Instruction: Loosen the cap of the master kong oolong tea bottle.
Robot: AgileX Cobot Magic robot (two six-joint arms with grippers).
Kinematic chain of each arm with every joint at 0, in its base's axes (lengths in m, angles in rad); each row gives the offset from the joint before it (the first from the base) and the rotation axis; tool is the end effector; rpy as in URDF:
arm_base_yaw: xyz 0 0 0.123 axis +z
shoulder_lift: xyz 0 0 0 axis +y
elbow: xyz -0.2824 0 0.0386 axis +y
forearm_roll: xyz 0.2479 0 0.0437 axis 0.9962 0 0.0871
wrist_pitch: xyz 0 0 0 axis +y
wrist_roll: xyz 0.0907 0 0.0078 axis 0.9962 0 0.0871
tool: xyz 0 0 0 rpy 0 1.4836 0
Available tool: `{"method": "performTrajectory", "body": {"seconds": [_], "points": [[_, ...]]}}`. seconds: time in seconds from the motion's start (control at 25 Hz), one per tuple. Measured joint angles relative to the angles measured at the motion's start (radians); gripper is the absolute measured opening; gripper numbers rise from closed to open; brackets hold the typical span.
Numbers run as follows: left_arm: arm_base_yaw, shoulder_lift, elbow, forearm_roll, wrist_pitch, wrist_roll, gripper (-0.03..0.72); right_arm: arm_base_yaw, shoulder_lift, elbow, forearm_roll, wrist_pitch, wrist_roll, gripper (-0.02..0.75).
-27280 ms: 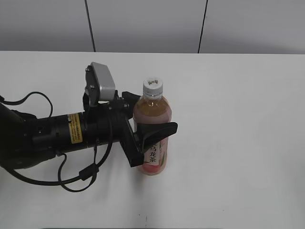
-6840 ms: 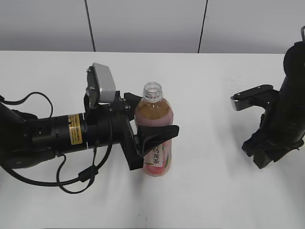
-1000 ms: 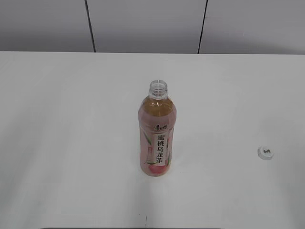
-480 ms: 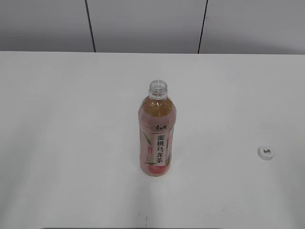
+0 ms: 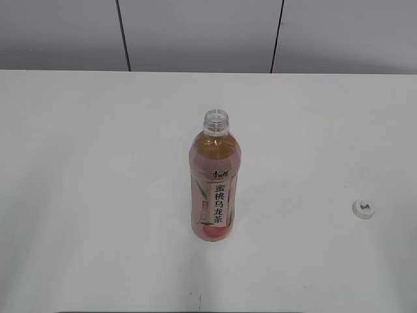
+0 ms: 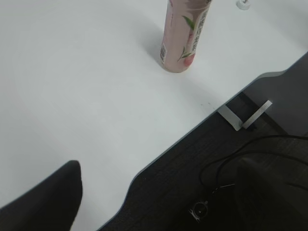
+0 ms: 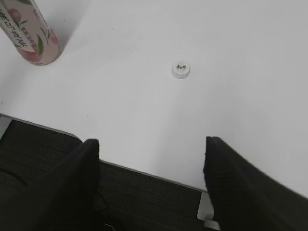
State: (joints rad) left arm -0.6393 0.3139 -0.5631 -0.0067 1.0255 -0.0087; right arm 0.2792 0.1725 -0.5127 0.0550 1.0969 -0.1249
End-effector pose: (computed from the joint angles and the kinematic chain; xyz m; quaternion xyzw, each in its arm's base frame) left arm 0.0342 -0.0261 0.2924 0.2801 0.8599 -0.1390 0.4034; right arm 0.0168 0.0095 0.2769 -0.1799 0.8816 0.0610 0.4320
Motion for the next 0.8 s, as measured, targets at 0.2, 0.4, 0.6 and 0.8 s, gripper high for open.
{"method": "performTrajectory", "body": {"seconds": [0.2, 0.4, 0.6, 0.8], "points": [[0.0, 0.0, 0.0, -0.002, 0.0, 0.0, 0.587, 0.0, 0.0, 0.0, 0.0, 0.0, 0.0, 0.512], [0.004, 0.0, 0.0, -0.002, -0.001, 0.0, 0.587, -0.001, -0.001, 0.0, 0.0, 0.0, 0.0, 0.512], [0.199, -0.004, 0.0, -0.005, -0.001, 0.002, 0.586, -0.074, -0.001, 0.0, 0.0, 0.0, 0.0, 0.512], [0.489, -0.067, 0.0, -0.004, -0.001, 0.002, 0.585, -0.217, -0.003, 0.0, 0.0, 0.0, 0.0, 0.512]]}}
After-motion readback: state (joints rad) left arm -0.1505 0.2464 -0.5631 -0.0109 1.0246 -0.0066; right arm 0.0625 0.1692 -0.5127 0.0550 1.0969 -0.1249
